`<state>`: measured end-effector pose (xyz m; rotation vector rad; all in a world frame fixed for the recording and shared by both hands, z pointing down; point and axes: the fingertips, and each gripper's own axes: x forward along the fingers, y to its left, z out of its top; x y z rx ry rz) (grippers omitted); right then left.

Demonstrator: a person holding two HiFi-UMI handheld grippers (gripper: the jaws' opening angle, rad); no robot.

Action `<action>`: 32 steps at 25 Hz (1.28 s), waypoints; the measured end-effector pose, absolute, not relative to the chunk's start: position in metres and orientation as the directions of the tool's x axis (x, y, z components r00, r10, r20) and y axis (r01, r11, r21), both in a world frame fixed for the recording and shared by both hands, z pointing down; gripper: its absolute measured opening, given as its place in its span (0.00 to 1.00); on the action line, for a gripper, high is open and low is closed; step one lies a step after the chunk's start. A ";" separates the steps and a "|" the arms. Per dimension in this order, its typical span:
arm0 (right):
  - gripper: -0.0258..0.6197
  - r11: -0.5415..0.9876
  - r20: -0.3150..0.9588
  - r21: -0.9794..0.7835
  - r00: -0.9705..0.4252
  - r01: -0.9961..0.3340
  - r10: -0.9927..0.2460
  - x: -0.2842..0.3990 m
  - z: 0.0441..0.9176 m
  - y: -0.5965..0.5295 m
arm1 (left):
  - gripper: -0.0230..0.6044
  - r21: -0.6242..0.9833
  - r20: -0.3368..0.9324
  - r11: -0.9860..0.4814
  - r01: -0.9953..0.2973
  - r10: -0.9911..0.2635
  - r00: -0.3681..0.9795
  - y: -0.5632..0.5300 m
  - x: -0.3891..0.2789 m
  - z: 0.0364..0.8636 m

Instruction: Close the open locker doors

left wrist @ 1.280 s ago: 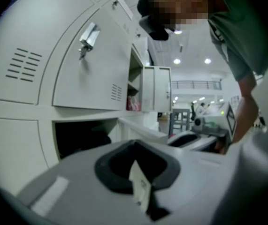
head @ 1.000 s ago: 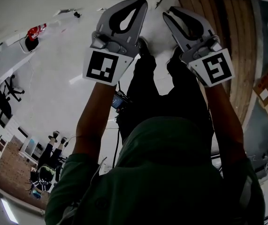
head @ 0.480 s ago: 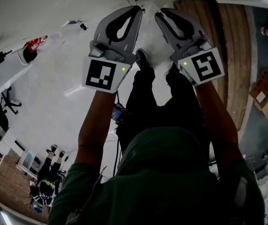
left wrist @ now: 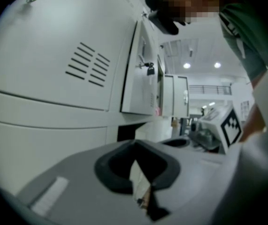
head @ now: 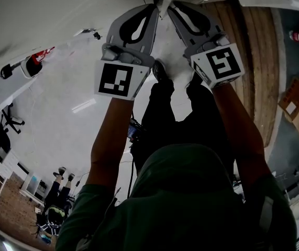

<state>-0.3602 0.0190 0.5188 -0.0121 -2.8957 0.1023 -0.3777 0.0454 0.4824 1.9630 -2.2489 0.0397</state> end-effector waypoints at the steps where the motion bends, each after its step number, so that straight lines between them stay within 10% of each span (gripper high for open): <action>1: 0.13 0.998 0.243 -0.070 -0.970 -0.005 0.012 -0.364 0.520 0.018 | 0.04 0.084 0.134 0.141 -0.986 -0.983 -0.129 0.044 -0.380 0.482; 32: 0.12 0.994 0.293 -0.091 -0.956 -0.057 -0.028 -0.390 0.510 -0.018 | 0.04 0.087 0.136 0.050 -0.995 -0.990 -0.038 0.005 -0.364 0.450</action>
